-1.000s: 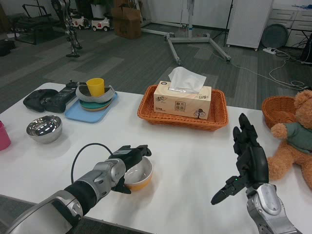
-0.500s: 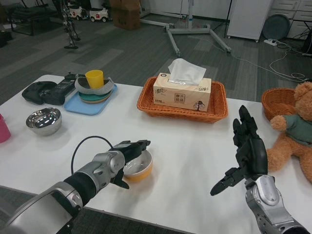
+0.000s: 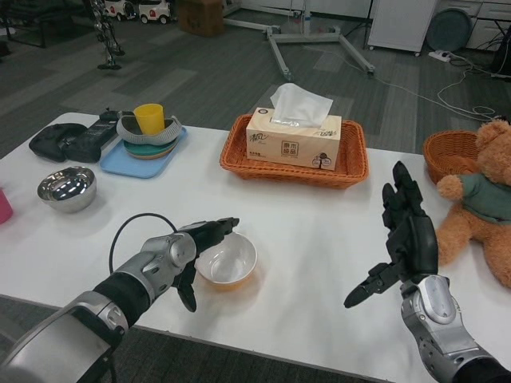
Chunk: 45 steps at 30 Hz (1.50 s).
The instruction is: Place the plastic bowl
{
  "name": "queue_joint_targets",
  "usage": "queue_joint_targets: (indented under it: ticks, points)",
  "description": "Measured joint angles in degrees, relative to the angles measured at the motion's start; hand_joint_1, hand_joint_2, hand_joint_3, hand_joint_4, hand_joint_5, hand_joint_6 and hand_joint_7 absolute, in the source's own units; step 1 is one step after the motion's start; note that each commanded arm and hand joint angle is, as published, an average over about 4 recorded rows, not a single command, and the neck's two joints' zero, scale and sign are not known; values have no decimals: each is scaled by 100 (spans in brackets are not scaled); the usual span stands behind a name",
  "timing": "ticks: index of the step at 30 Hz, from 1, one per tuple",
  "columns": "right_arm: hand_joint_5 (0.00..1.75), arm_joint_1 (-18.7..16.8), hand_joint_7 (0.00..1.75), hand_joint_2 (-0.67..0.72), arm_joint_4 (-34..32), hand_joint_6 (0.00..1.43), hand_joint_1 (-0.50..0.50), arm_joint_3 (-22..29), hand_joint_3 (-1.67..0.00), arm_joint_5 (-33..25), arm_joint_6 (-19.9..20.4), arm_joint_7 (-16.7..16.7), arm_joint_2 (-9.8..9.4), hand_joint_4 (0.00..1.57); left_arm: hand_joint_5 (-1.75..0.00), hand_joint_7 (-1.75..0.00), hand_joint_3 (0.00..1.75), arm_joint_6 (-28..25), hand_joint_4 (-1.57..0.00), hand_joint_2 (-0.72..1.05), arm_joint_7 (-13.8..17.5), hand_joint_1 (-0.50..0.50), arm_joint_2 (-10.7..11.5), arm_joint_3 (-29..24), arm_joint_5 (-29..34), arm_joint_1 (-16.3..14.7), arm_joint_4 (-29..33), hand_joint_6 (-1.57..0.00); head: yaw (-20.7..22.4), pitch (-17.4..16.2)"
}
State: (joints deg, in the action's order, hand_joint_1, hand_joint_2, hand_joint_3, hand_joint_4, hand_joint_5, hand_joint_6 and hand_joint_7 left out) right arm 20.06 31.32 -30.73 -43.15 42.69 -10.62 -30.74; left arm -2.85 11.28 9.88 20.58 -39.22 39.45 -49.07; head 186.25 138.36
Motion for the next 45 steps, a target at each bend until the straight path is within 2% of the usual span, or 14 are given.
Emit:
queue_joint_targets:
  ticks: [11, 13, 16, 19, 20, 23, 24, 27, 30, 32, 34, 36, 40, 45]
  points:
    - [0, 3, 7, 68, 9, 0, -46, 1, 0, 1, 41, 0, 14, 20, -123, 0, 52, -33, 0, 34, 36, -50, -56, -826, -60, -491, 1534, 0, -8, 52]
    - [0, 6, 7, 68, 9, 0, -46, 2, 0, 1, 44, 1, 19, 20, -123, 0, 72, -39, 0, 34, 48, -49, -85, -1040, -76, -630, 1879, 0, -13, 65]
    - [0, 11, 7, 68, 9, 0, -46, 8, 0, 2, 51, 0, 22, 20, -121, 0, 105, -22, 0, 43, 54, -49, -165, -1611, 152, -955, 2765, 0, -54, 119]
    - [0, 15, 7, 71, 7, 0, -46, 16, 0, 3, 54, 0, 22, 20, -113, 0, 100, 142, 0, 60, 30, -49, -238, -1930, 978, -1268, 3248, 0, -70, 172]
    - [0, 16, 7, 72, 8, 0, -46, 17, 0, 3, 54, 0, 22, 20, -103, 0, 83, 315, 0, 67, 1, -49, -262, -1998, 1384, -1377, 3319, 0, -64, 185]
    - [0, 15, 7, 71, 10, 0, -46, 18, 0, 7, 52, 1, 22, 20, -46, 0, 9, 1181, 0, 98, -167, -49, -315, -2117, 2864, -1555, 3320, 0, -24, 239]
    - [0, 15, 7, 69, 10, 0, -46, 18, 0, 10, 52, 2, 22, 20, -36, 0, 0, 1496, 0, 105, -222, -50, -328, -2113, 3326, -1565, 3262, 0, -16, 264]
    - [0, 15, 7, 66, 10, 0, -46, 18, 0, 12, 50, 2, 22, 20, -26, 0, 2, 2541, 0, 105, -366, -50, -420, -2001, 4668, -1564, 2945, 0, -25, 327]
    - [0, 17, 7, 71, 10, 0, -46, 18, 0, 11, 51, 2, 23, 20, -23, 0, 2, 3846, 0, 105, -525, -50, -613, -1876, 5873, -1562, 2529, 0, -57, 383]
    - [0, 17, 7, 69, 9, 0, -46, 18, 0, 8, 51, 1, 23, 20, -23, 0, 0, 4482, 0, 47, -612, -50, -691, -1872, 6205, -1560, 2370, 0, -85, 417]
    - [0, 17, 7, 69, 9, 0, -46, 19, 0, 7, 51, 1, 23, 20, -21, 0, 0, 4747, 0, -6, -689, -50, -706, -1907, 6299, -1559, 2325, 0, -131, 454]
    - [0, 20, 7, 69, 9, 0, -46, 20, 0, 7, 51, 0, 23, 20, -21, 0, 0, 4797, 0, -2, -744, -50, -694, -1965, 6315, -1559, 2312, 0, -191, 486]
    - [0, 36, 7, 69, 9, 0, -46, 20, 0, 9, 51, 0, 23, 20, -15, 0, 0, 4853, 0, -8, -762, -50, -656, -2040, 6345, -1559, 2303, 0, -331, 539]
    - [0, 137, 7, 68, 7, 0, -46, 20, 0, 13, 51, 0, 23, 20, -15, 0, 0, 4898, 0, -6, -762, -50, -650, -2176, 6483, -1559, 2302, 0, -421, 554]
